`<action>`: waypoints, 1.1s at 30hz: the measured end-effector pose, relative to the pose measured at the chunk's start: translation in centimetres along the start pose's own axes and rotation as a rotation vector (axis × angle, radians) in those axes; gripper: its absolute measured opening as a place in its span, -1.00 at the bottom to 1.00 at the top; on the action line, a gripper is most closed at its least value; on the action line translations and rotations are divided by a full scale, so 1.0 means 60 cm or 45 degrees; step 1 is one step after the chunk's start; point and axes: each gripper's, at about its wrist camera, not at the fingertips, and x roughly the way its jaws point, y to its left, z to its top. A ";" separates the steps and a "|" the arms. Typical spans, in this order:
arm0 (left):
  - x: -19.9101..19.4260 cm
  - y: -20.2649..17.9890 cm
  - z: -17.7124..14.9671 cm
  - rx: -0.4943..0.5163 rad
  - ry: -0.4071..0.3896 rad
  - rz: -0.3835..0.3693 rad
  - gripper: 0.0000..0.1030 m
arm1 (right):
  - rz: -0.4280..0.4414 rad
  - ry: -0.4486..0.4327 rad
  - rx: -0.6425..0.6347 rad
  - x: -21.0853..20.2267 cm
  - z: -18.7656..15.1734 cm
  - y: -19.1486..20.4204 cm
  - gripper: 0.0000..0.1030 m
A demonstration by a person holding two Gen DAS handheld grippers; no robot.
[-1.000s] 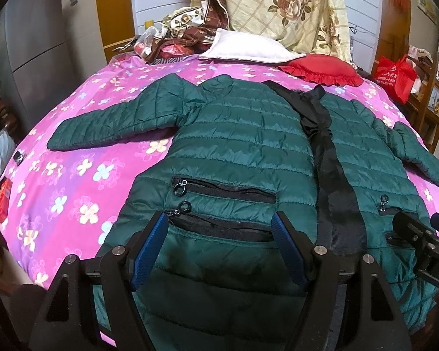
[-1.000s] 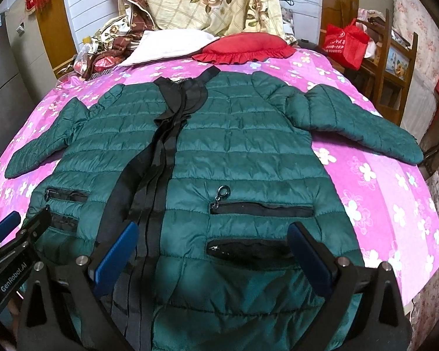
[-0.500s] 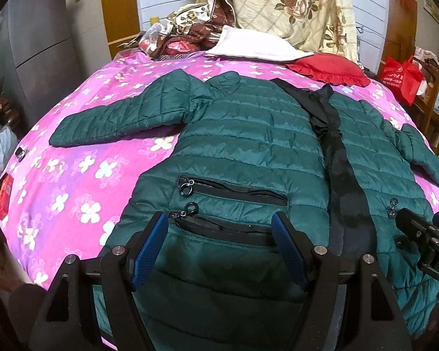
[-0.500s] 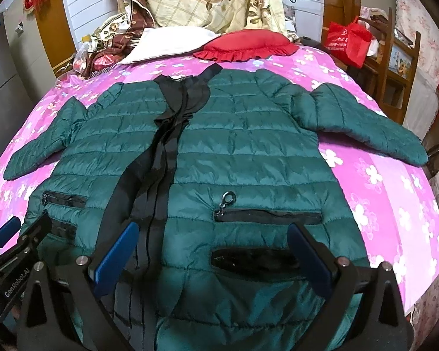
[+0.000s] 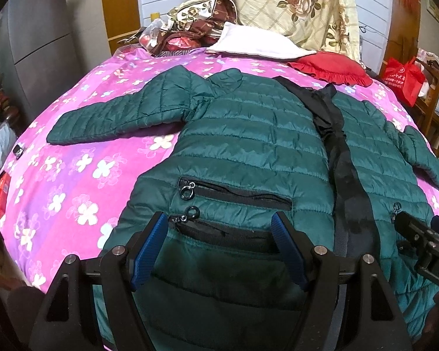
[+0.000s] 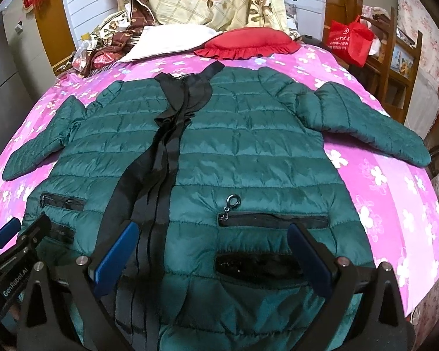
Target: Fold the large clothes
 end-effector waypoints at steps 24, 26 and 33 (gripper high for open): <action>0.043 0.097 0.095 -0.133 0.009 0.083 0.01 | -0.005 0.012 -0.004 0.049 0.063 0.017 1.00; 0.052 0.110 0.102 -0.152 0.024 0.088 0.01 | -0.006 0.012 -0.013 0.057 0.072 0.021 1.00; 0.083 0.180 0.128 -0.227 0.043 0.193 0.01 | 0.005 0.009 -0.023 0.081 0.102 0.031 1.00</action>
